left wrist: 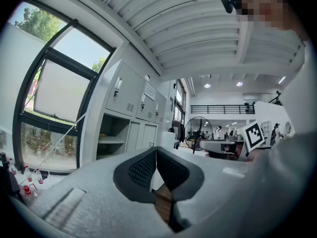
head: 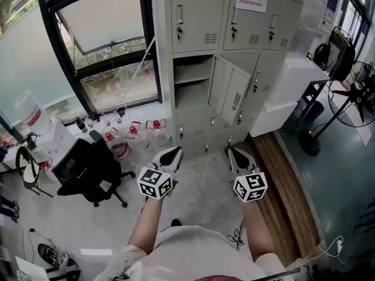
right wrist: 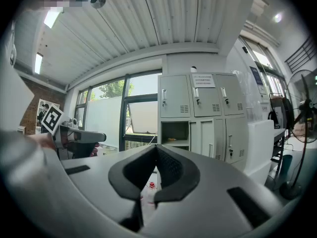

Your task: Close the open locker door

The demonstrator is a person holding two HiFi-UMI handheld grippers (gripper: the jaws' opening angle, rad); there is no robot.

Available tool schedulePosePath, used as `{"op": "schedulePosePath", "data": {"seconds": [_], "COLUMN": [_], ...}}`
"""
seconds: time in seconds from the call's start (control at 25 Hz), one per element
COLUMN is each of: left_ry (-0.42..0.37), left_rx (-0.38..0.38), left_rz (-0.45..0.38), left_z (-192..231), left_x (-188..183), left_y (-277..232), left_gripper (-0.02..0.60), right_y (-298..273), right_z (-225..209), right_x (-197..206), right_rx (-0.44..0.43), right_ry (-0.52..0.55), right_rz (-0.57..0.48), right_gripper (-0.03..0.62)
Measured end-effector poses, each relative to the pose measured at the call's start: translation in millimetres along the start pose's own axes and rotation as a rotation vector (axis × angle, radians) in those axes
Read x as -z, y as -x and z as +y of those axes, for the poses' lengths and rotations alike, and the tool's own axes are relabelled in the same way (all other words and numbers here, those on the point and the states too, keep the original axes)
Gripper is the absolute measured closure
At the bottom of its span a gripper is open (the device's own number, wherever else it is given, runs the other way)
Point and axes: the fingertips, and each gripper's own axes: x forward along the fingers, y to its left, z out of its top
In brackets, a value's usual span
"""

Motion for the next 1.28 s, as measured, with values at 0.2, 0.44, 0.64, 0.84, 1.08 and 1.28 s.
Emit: {"op": "schedulePosePath", "data": {"seconds": [0.2,0.44,0.64,0.84,1.08,1.28], "left_ry": [0.004,0.007,0.012,0.022,0.029,0.037], "left_rx": [0.002,0.004,0.004,0.004,0.017,0.036], "left_rz": [0.004,0.012,0.017,0.020,0.028,0.036], "left_z": [-1,0,6,16,26,37], "left_x": [3,5,9,11,13,16], "left_y": [-3,-4,-1,1,-1,-2], "left_gripper": [0.566,0.566,0.566,0.566,0.566,0.566], "right_y": [-1,-4,-9,-16,-24,-30], "right_z": [-4,-2,-1,1,3,6], "right_x": [0,0,3,5,5,8], "right_rx": [0.002,-0.004,0.019,0.033,0.050,0.072], "right_ry": [-0.003,-0.022,-0.025,-0.027,-0.034,-0.045], "right_rz": [-0.003,-0.012,-0.005,0.003,0.002,0.007], "right_gripper": [0.591,0.589,0.589,0.588,0.569,0.539]}}
